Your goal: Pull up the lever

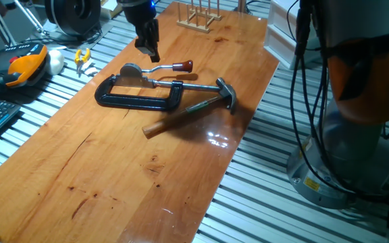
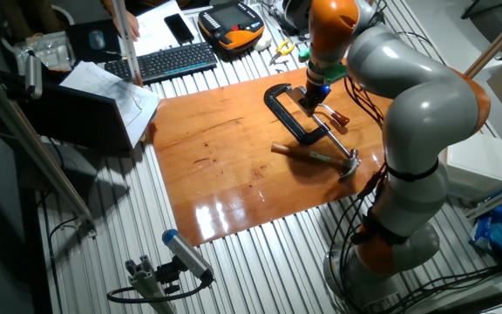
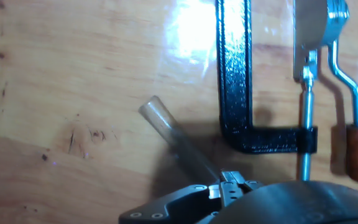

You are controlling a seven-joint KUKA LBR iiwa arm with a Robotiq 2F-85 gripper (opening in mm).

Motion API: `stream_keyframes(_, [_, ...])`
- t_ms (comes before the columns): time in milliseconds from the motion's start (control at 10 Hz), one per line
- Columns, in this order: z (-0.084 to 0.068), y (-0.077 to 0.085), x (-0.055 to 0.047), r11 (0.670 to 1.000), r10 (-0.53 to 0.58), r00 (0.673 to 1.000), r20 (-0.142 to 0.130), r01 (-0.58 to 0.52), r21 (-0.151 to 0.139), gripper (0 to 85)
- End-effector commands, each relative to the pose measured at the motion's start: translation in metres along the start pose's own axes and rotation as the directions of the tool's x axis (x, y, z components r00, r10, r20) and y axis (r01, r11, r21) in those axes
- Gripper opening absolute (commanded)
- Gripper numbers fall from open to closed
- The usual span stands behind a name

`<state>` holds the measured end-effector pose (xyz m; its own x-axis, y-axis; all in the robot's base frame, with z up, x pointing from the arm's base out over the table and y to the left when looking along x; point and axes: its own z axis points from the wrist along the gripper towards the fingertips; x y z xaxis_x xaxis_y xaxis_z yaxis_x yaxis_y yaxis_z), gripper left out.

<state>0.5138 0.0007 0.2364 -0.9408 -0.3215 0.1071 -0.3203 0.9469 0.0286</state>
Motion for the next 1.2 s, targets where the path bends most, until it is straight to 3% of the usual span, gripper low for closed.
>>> stream_keyframes(0, [-0.002, -0.018, -0.004, 1.000, -0.030, 1.000, -0.006, 0.030, -0.008, 0.0])
stream_keyframes(100, [-0.010, -0.024, -0.012, 0.997, -0.016, 1.000, -0.002, 0.016, -0.076, 0.0])
stream_keyframes(200, [-0.021, -0.011, -0.018, 0.997, 0.022, 1.000, -0.014, -0.023, -0.078, 0.0])
stream_keyframes(300, [-0.032, 0.012, -0.020, 0.996, 0.063, 0.998, -0.022, -0.064, -0.057, 0.0])
stream_keyframes(400, [-0.037, 0.024, -0.021, 0.993, 0.101, 0.995, -0.021, -0.102, -0.056, 0.0])
stream_keyframes(500, [-0.037, 0.024, -0.021, 0.992, 0.105, 0.994, 0.000, -0.105, -0.076, 0.0])
stream_keyframes(600, [-0.037, 0.024, -0.021, 0.993, 0.100, 0.995, -0.005, -0.100, -0.058, 0.0])
stream_keyframes(700, [-0.037, 0.024, -0.021, 0.993, 0.097, 0.995, -0.003, -0.097, -0.066, 0.0])
stream_keyframes(1000, [-0.037, 0.024, -0.021, 0.995, 0.088, 0.996, 0.002, -0.088, -0.043, 0.0])
stream_keyframes(1100, [-0.037, 0.024, -0.021, 0.995, 0.079, 0.997, -0.003, -0.079, -0.055, 0.0])
